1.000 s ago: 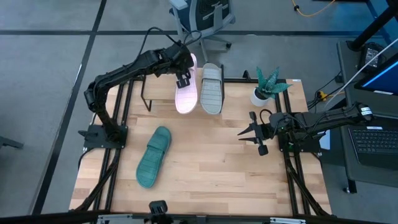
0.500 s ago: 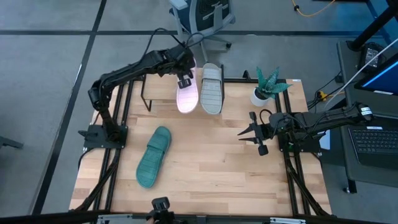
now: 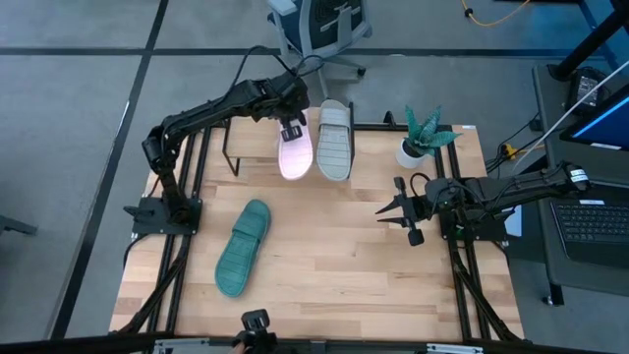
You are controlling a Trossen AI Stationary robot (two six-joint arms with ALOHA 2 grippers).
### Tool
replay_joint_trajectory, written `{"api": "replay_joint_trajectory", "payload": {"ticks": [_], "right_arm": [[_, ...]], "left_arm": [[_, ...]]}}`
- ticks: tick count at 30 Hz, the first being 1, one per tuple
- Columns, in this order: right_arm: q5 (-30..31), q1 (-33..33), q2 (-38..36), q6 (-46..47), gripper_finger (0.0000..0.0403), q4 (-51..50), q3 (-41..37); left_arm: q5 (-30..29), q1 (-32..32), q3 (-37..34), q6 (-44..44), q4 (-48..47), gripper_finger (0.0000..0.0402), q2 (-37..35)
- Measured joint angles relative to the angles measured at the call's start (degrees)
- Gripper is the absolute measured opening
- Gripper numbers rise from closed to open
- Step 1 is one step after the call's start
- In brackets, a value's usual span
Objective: Pick and place slippers onto the shelf
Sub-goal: Put the pair of pink slippers on the shelf
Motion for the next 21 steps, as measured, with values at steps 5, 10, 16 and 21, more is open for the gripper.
{"api": "replay_joint_trajectory", "payload": {"ticks": [5, 10, 16, 21], "right_arm": [[0.0, 0.0, 0.0, 0.2, 0.0092, -0.2, 0.0], [0.0, 0.0, 0.0, 0.1, 0.0092, -0.4, 0.0], [0.0, 0.0, 0.0, 0.0, 0.0092, -0.4, 0.0], [0.0, 0.0, 0.0, 0.0, 0.0092, -0.3, 0.0]], "left_arm": [[0.2, 0.5, 0.0, 0.0, -1.0, 0.0008, 0.9], [0.1, 0.6, 0.0, -0.8, -0.8, 0.0011, 0.9], [0.1, 0.4, -1.4, -0.2, 0.1, 0.0008, 0.8], [0.1, 0.5, -4.0, -0.4, 1.1, 0.0011, 0.8]]}}
